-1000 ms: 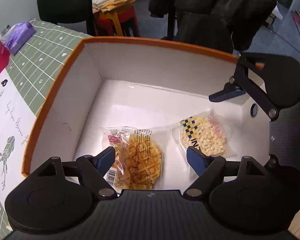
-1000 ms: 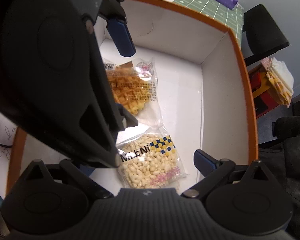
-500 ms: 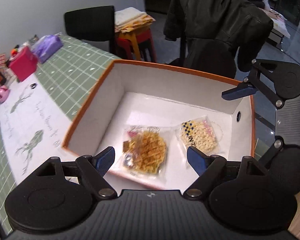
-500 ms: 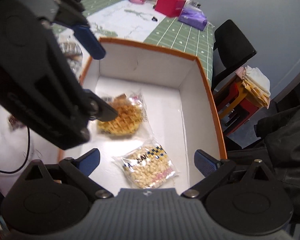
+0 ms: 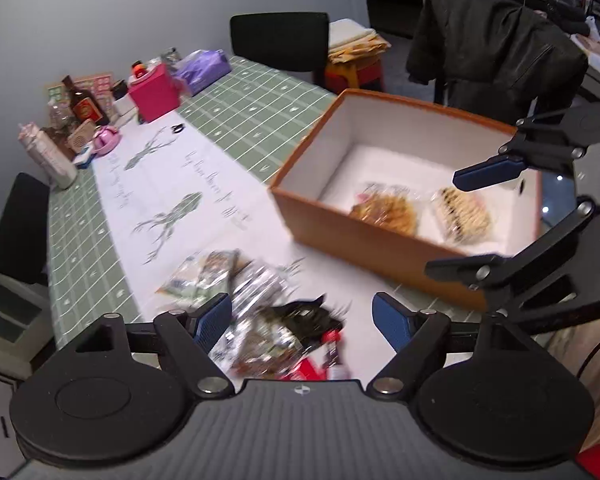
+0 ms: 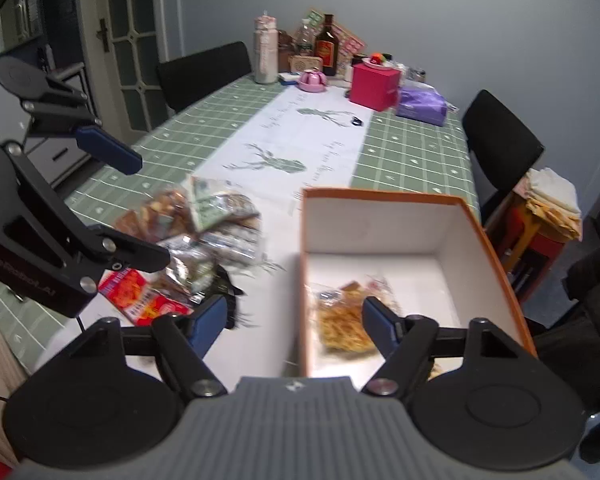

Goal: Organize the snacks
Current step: 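Grasp the fruit-chip bag with the left tool while the right tool grasps the dark green pouch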

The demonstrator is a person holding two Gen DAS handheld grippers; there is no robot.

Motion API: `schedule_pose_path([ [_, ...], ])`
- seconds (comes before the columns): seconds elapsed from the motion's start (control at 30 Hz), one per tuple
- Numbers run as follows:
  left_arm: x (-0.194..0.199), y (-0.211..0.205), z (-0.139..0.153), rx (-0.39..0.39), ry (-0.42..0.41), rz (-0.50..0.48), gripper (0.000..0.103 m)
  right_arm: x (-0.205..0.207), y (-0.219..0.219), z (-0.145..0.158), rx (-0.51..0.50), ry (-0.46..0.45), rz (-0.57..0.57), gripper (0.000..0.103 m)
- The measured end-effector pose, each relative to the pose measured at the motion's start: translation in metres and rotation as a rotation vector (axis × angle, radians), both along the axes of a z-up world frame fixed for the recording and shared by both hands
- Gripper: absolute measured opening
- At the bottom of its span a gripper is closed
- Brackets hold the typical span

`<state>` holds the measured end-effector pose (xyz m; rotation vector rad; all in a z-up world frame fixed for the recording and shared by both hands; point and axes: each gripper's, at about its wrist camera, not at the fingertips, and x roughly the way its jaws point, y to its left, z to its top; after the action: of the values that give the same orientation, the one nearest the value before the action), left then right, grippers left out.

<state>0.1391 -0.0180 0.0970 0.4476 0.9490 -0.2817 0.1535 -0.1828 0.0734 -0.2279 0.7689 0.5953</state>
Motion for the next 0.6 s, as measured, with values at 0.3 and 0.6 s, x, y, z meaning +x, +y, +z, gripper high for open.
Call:
schedule_pose_path([
  [0.3,0.004,0.059,-0.027,0.04,0.002,0.067,0.084,0.007,0.065,-0.018,-0.043,0.037,0.095,0.041],
  [0.6,0.038,0.095,-0.069,0.057,0.026,0.118,0.089,0.042,0.102,-0.051,-0.074,0.094,0.126,0.053],
])
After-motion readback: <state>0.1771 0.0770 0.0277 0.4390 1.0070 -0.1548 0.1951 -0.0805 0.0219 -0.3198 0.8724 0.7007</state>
